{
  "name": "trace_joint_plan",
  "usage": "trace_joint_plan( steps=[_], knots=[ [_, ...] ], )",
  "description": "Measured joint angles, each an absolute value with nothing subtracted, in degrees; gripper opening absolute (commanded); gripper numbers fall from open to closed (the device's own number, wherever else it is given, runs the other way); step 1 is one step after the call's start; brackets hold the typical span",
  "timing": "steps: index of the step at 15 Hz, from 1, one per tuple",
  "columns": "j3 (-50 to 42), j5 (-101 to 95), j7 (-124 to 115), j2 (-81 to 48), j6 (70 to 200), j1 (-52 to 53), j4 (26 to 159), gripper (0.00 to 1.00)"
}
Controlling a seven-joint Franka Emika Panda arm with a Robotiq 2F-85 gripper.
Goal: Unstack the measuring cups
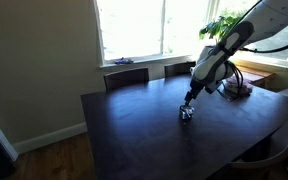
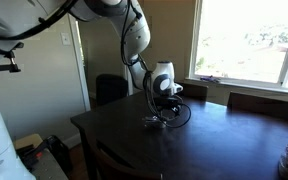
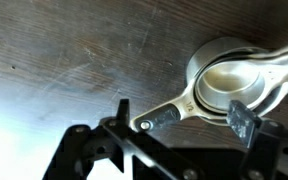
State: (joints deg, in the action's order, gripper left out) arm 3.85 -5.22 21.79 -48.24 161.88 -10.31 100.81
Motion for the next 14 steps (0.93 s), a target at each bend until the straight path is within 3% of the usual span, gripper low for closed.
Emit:
trace_joint_plan(
  steps=[14],
  knots=[
    [7.97,2.22,18.72,-44.32,158.45,-12.1,104.59,1.0]
  ],
)
